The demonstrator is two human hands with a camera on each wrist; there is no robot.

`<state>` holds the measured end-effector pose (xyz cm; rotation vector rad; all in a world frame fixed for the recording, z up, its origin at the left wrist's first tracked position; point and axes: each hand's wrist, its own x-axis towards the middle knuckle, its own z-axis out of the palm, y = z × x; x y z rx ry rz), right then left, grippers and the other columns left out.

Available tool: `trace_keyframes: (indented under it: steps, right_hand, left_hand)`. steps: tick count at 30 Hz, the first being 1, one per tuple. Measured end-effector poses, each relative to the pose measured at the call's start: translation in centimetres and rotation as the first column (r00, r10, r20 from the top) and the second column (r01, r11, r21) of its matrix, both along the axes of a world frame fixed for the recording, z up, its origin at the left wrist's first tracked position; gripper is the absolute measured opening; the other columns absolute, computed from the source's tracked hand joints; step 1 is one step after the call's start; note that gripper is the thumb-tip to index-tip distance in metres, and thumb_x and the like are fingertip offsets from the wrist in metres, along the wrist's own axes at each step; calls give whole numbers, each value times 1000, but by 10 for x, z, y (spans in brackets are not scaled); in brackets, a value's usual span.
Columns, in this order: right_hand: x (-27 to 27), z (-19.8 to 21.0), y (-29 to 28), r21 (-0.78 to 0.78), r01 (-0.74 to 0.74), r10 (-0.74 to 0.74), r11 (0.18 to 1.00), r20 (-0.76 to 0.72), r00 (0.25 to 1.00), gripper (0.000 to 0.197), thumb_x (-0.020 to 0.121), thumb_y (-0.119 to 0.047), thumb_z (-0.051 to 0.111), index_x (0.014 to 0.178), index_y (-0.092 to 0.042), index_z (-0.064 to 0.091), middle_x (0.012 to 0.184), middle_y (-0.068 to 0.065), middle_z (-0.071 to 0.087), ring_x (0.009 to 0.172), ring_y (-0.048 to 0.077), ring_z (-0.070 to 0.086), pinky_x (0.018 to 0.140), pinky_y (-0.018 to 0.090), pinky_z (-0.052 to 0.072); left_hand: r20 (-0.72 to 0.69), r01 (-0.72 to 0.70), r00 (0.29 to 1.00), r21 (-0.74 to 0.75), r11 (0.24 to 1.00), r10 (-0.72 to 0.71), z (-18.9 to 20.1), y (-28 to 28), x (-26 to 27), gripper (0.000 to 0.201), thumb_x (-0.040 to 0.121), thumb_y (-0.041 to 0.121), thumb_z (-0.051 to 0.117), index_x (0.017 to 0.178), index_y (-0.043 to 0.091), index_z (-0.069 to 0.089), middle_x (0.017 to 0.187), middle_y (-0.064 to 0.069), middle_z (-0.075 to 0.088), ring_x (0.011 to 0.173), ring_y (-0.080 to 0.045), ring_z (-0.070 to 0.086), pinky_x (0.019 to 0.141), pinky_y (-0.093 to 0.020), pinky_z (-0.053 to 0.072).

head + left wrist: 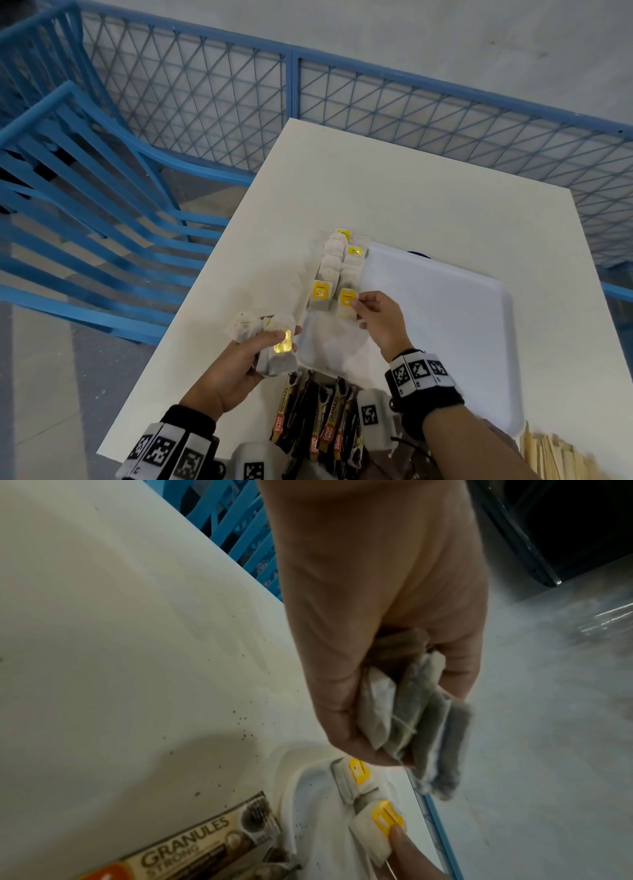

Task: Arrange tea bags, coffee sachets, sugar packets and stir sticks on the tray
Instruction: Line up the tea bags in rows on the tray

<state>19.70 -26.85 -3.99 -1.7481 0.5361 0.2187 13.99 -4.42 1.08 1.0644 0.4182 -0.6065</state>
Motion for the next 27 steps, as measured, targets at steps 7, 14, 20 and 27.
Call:
trace_keyframes:
  steps: [7, 14, 20, 27]
  right_hand:
    - [18, -13, 11, -105, 37, -35, 994, 17, 999, 13, 81, -16, 71, 77, -20, 59, 80, 1, 64, 79, 18, 60, 80, 33, 51]
    - [21, -10, 9, -266, 15, -1, 964, 53, 999, 12, 82, -17, 70, 83, -12, 58, 75, -4, 59, 76, 13, 55, 61, 12, 39]
    - [18, -3, 11, -397, 11, 55, 918, 155, 986, 16, 83, -22, 67, 90, -11, 58, 88, 7, 55, 76, 14, 49, 70, 23, 39]
    - [-20, 41, 46, -134, -321, 344, 937, 209, 915, 15, 89, -32, 59, 83, -18, 62, 72, -8, 56, 63, 0, 47, 63, 11, 38]
  left_hand:
    - [-18, -36, 999, 23, 999, 37, 0, 3, 0, 25, 70, 23, 63, 91, 16, 76, 110, -11, 69, 87, -16, 68, 74, -31, 51]
    - [-26, -94, 995, -6, 996, 94, 3, 2, 4, 31, 74, 19, 61, 102, 9, 68, 110, -11, 70, 83, -14, 68, 67, -25, 54]
    - [-38, -87, 996, -6, 996, 87, 2, 0, 3, 18, 73, 17, 70, 91, 14, 75, 108, -12, 70, 84, -16, 68, 67, -27, 52]
    - [-12, -120, 993, -27, 992, 119, 2, -4, 5, 46, 75, 17, 67, 119, 2, 60, 105, -14, 70, 82, -17, 70, 63, -26, 56]
